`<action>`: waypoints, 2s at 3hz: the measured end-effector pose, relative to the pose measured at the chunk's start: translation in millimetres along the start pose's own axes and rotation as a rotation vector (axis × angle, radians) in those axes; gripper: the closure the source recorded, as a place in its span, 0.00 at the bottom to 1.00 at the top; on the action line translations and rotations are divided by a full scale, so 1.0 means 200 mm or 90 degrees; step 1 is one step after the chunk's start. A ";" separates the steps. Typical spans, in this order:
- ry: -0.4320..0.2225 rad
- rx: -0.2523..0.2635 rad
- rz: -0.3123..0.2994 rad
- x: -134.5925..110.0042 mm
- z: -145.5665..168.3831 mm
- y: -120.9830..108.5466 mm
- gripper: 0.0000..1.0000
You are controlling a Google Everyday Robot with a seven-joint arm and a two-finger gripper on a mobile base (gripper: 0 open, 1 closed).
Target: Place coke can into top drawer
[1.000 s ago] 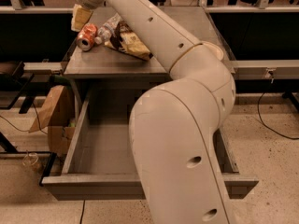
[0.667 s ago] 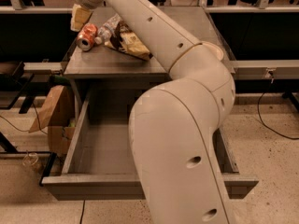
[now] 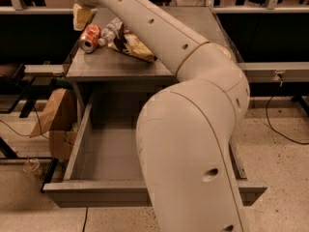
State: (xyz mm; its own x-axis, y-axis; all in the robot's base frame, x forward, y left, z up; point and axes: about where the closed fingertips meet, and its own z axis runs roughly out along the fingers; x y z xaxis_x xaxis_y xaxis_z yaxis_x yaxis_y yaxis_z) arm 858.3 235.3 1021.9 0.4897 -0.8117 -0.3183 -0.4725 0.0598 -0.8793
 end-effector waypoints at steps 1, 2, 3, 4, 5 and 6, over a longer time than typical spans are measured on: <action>0.010 0.018 -0.090 -0.02 -0.01 0.00 0.00; 0.025 0.023 -0.162 -0.04 -0.01 0.01 0.00; 0.034 0.017 -0.236 -0.05 0.02 0.03 0.00; 0.037 0.005 -0.325 -0.08 0.04 0.05 0.00; 0.038 -0.009 -0.408 -0.10 0.05 0.08 0.00; 0.034 -0.024 -0.512 -0.13 0.06 0.11 0.00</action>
Offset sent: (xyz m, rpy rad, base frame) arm -0.0085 0.0098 0.0029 -0.3424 -0.2891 0.0583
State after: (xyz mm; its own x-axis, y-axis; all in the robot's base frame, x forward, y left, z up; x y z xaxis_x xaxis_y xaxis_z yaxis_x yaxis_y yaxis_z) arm 843.0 264.1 1006.4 0.6550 -0.6246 0.4254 -0.0145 -0.5732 -0.8193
